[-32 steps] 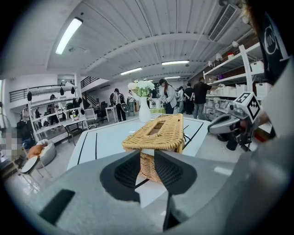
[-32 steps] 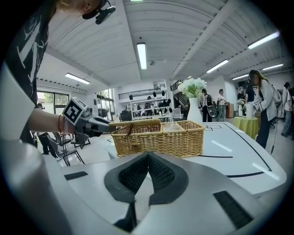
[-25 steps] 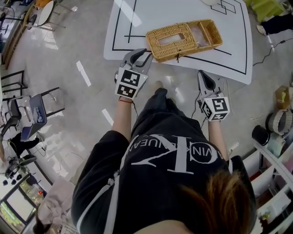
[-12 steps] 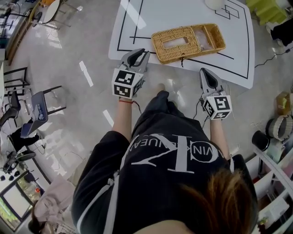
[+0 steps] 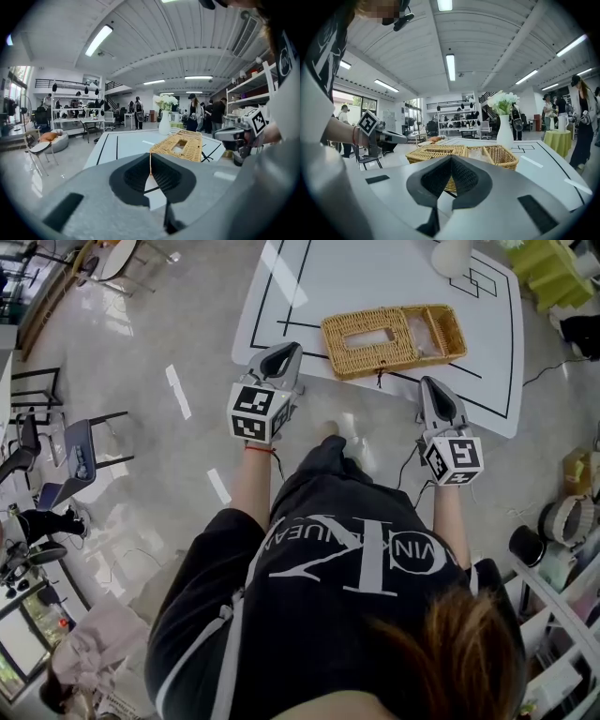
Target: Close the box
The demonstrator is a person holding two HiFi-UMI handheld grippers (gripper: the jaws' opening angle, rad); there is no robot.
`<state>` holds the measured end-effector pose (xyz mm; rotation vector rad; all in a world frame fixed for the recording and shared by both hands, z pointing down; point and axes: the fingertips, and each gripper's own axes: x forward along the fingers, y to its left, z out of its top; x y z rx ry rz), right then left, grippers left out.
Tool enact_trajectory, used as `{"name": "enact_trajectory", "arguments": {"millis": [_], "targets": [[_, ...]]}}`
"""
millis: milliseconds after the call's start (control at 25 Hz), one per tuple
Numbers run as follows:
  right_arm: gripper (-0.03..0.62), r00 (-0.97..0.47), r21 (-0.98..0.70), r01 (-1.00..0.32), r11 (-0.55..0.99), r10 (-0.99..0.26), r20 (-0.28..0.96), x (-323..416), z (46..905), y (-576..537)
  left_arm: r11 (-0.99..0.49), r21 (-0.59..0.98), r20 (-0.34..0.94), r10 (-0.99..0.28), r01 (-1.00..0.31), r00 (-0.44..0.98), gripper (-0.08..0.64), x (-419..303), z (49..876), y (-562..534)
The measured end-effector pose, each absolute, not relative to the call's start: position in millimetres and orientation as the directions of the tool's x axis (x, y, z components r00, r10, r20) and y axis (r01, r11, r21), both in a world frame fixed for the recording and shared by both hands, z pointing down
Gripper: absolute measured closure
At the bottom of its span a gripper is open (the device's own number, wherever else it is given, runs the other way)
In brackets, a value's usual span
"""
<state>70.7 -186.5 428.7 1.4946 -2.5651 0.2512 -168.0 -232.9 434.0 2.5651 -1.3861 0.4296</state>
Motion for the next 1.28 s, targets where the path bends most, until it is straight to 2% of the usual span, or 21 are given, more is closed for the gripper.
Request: {"name": "enact_trajectory", "arguments": {"millis": [400, 1280], "targets": [[0.595, -0.506, -0.036, -0.861, 0.507, -0.847, 0.164, 66.8, 401.3, -203.2, -0.481, 0.068, 0.261, -0.837, -0.874, 0.481, 0.548, -185.2, 411.4, -236.3], [0.595, -0.499, -0.004, -0.866, 0.500, -0.864, 0.068, 70.3, 357.0, -215.3, -0.417, 0.037, 0.090, -0.904, -0.908, 0.419, 0.549, -200.9, 355.6, -241.9]]}}
